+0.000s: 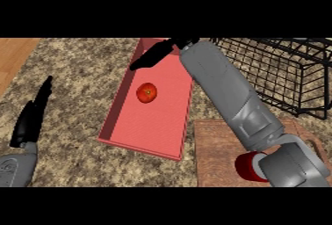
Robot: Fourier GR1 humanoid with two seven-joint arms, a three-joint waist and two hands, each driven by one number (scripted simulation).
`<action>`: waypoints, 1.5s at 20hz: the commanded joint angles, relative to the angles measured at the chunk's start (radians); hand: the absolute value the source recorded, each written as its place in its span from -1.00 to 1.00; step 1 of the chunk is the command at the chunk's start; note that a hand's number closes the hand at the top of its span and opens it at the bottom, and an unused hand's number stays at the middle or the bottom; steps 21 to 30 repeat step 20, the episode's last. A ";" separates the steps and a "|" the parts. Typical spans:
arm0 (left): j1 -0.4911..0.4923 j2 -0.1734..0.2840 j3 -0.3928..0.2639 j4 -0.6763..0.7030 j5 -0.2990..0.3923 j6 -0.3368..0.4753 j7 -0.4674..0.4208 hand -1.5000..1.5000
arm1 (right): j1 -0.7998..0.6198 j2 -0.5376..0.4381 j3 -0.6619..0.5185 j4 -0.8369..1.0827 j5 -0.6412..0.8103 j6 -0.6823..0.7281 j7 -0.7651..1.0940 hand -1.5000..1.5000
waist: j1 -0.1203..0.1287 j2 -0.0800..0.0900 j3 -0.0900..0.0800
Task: Pick the tomato from the cutting board and place it in the cardboard box
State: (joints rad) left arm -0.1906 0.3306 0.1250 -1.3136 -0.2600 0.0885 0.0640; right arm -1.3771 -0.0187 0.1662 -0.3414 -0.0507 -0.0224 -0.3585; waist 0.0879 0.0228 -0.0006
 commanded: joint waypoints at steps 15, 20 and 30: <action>0.019 0.002 0.021 -0.020 0.003 0.011 -0.021 0.00 | 0.045 -0.345 -0.095 0.147 -0.020 0.295 -0.173 -1.00 | -0.039 0.015 0.002; 0.058 0.024 0.035 -0.030 0.017 -0.012 -0.035 0.00 | 0.049 -0.408 -0.058 0.157 0.025 0.383 -0.184 -1.00 | -0.024 0.015 0.001; 0.058 0.024 0.035 -0.030 0.017 -0.012 -0.035 0.00 | 0.049 -0.408 -0.058 0.157 0.025 0.383 -0.184 -1.00 | -0.024 0.015 0.001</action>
